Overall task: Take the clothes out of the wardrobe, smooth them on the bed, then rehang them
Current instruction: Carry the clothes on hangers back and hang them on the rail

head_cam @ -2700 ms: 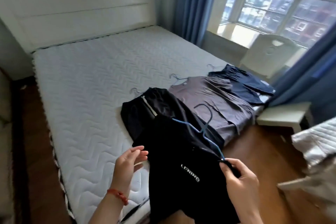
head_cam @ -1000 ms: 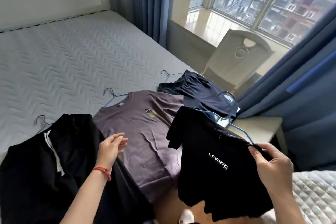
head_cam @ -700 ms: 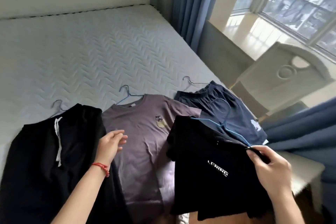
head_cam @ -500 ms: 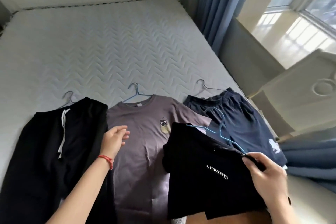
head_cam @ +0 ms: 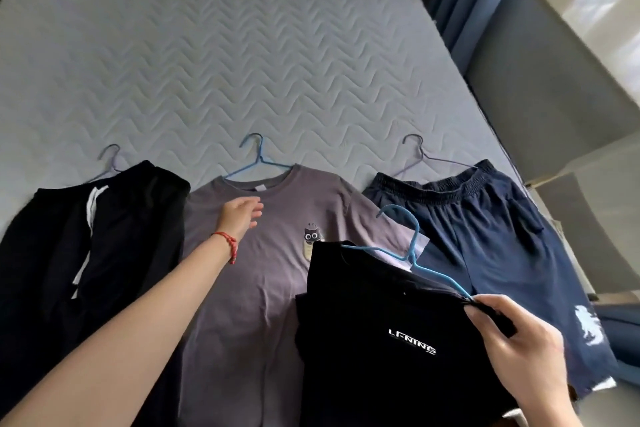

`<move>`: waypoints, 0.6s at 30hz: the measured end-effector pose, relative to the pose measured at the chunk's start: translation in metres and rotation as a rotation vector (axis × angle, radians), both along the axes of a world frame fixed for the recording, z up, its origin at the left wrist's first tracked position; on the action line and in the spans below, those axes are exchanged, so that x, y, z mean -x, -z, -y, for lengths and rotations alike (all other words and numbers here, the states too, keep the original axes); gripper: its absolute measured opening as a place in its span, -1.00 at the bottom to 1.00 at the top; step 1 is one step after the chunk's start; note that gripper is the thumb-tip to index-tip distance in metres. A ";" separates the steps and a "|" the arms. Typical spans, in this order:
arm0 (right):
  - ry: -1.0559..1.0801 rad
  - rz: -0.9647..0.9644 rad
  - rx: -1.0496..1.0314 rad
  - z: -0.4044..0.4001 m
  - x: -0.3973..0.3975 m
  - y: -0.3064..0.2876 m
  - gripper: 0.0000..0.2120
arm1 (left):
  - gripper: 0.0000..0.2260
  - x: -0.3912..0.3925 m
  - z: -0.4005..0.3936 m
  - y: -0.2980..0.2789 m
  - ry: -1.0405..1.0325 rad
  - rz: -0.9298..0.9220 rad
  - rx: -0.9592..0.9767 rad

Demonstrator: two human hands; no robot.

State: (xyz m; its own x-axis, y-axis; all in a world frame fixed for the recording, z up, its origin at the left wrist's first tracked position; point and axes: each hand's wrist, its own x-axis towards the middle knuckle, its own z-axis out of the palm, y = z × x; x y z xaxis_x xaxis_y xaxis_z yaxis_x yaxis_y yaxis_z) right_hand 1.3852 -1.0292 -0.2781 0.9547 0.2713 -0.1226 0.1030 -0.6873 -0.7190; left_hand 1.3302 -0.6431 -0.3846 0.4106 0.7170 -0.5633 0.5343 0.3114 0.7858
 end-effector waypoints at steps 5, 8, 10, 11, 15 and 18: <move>-0.041 0.017 0.039 -0.018 -0.032 0.034 -0.47 | -0.83 -0.043 -0.029 0.061 0.071 -0.069 -0.036; -0.071 0.015 0.068 -0.029 -0.051 0.056 -0.44 | -0.78 -0.065 -0.054 0.103 0.120 -0.123 -0.118; -0.095 0.017 0.100 -0.035 -0.063 0.069 -0.42 | -0.90 -0.078 -0.067 0.123 0.162 -0.161 -0.196; -0.108 0.017 0.118 -0.038 -0.069 0.076 -0.43 | -0.79 -0.084 -0.074 0.134 0.182 -0.190 -0.236; -0.142 0.049 0.170 -0.049 -0.084 0.100 -0.52 | -0.73 -0.110 -0.093 0.153 0.173 -0.276 -0.285; -0.142 0.111 0.169 -0.055 -0.091 0.121 -0.68 | -0.68 -0.132 -0.106 0.160 0.103 -0.291 -0.164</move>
State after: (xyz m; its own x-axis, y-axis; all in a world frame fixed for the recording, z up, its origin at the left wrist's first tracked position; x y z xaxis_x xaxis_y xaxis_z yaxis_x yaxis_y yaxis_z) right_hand 1.4761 -0.9745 -0.3994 0.9187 0.3880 -0.0741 0.2789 -0.7700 -0.5739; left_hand 1.4626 -0.5366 -0.5442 0.3249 0.7709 -0.5479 0.7652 0.1262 0.6313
